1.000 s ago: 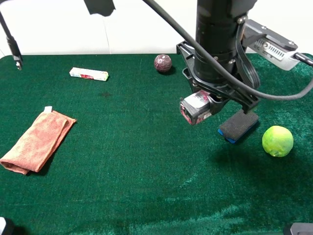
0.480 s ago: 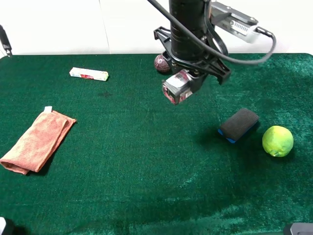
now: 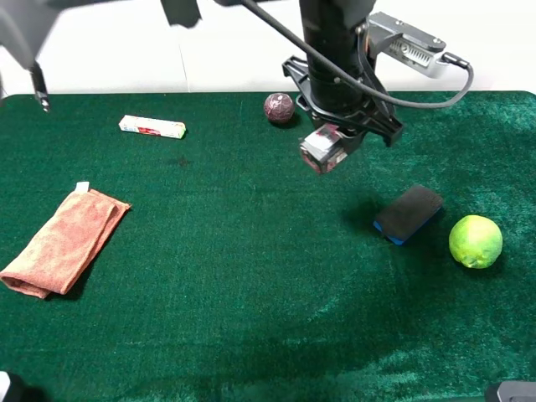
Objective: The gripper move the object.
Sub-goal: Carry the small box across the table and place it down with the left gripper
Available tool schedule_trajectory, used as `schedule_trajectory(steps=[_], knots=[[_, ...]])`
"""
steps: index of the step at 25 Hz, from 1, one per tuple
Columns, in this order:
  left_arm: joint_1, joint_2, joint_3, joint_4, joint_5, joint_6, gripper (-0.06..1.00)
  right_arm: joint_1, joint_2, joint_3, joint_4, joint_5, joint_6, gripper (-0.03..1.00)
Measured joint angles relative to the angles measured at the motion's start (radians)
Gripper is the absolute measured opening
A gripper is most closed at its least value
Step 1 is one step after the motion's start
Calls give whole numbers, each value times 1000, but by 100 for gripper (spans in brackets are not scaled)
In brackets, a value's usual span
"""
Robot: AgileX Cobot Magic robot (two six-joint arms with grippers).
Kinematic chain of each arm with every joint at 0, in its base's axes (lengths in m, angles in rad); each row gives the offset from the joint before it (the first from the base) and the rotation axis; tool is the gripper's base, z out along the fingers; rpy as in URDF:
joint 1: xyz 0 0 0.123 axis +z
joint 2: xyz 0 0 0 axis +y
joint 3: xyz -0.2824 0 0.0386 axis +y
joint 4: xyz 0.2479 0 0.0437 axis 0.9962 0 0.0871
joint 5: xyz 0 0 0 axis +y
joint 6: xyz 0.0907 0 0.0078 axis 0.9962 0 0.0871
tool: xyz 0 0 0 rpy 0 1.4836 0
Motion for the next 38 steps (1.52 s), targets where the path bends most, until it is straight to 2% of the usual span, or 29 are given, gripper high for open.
schedule_trajectory(steps=[10,21,30,38], knots=[[0,73,0,0,-260,-1,48,0,0,0,1,-1,0,70],[0,171,0,-21,-463,-3,48,0,0,0,9,-1,0,70],[0,219,1,-24,-522,-32,48,0,0,0,9,-1,0,70],[0,256,1,-24,-526,-53,48,0,0,0,18,0,0,70]])
